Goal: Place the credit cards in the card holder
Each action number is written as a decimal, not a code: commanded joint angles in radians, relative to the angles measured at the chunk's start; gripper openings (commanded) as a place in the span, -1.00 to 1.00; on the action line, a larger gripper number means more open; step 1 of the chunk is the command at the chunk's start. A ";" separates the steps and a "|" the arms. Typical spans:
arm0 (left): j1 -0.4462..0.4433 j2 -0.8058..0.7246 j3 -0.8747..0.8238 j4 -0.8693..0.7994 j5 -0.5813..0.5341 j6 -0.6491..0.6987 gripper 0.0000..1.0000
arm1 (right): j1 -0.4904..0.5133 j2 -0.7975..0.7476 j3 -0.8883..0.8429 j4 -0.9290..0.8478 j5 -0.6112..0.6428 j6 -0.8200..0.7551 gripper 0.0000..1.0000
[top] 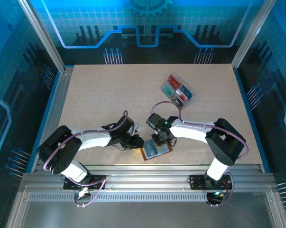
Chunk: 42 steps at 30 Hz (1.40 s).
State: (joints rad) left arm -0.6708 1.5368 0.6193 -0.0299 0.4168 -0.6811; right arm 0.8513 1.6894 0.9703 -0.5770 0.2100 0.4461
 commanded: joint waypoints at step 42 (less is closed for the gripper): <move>-0.011 0.079 -0.034 0.068 0.022 -0.012 -0.60 | -0.035 0.006 0.011 -0.008 0.024 0.002 -0.11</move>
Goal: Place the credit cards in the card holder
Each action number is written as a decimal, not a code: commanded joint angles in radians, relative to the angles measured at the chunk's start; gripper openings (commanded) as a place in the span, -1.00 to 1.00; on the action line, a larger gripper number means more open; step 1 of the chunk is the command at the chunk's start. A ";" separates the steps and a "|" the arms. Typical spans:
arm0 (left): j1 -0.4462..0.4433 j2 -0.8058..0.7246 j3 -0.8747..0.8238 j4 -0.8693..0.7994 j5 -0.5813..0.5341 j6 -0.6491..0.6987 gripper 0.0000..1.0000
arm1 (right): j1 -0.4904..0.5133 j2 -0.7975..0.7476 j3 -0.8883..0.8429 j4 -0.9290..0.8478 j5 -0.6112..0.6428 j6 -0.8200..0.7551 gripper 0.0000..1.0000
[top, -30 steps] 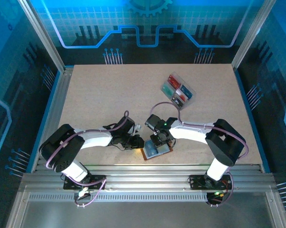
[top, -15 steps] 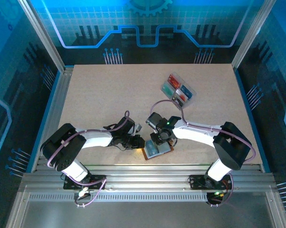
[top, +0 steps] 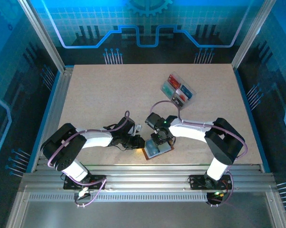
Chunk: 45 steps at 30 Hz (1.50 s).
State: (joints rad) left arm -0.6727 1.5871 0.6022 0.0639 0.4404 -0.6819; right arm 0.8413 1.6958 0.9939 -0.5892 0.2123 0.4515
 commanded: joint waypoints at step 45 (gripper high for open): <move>-0.009 0.074 -0.006 -0.009 0.003 -0.013 -0.60 | 0.013 -0.050 -0.080 0.024 -0.002 0.042 -0.66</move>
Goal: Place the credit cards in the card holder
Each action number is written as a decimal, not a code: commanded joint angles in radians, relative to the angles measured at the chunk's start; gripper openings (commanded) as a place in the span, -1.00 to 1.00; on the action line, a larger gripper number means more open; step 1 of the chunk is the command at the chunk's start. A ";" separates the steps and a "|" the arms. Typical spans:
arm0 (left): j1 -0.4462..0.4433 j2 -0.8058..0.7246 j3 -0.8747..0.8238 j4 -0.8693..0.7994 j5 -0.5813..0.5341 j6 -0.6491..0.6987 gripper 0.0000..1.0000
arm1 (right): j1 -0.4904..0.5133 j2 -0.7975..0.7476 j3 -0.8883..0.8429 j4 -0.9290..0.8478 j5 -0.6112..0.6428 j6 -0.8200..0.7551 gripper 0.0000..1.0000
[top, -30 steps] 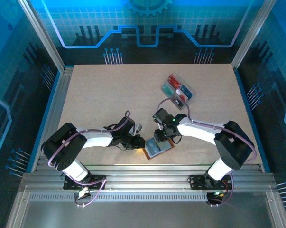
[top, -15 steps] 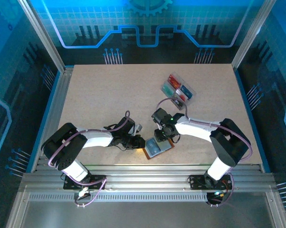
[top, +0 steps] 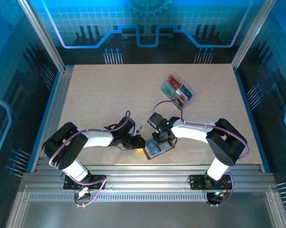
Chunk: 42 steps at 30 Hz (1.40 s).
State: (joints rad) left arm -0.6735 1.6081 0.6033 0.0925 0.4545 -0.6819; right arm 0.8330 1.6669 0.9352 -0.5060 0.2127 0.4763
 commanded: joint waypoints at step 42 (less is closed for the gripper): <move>0.000 0.031 -0.023 0.004 0.011 -0.045 -0.58 | 0.081 -0.137 -0.032 -0.036 -0.138 0.131 -0.01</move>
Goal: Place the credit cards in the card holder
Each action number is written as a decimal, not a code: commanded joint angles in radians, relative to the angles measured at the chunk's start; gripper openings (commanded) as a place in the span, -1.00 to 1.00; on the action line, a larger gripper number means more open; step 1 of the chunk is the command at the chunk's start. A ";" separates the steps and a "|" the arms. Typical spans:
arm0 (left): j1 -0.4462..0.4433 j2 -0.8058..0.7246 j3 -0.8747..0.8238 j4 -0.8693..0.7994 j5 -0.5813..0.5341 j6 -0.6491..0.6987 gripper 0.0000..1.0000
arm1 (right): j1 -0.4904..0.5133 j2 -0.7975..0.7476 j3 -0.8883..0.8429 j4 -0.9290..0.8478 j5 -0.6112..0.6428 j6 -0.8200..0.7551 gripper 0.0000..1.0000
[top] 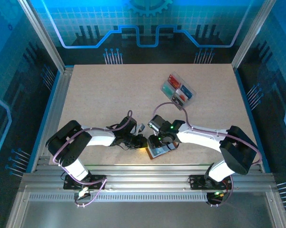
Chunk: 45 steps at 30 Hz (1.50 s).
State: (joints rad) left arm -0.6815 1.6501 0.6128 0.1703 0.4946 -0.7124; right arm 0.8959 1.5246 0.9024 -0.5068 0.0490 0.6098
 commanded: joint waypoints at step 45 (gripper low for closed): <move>0.062 -0.092 -0.016 -0.164 -0.015 0.022 -0.51 | 0.023 -0.124 -0.007 -0.178 0.329 0.010 0.06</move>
State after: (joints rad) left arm -0.6243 1.5558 0.5983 0.0307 0.4839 -0.7071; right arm 0.9352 1.4342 0.8959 -0.5720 0.2188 0.6014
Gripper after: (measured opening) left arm 0.247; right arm 0.508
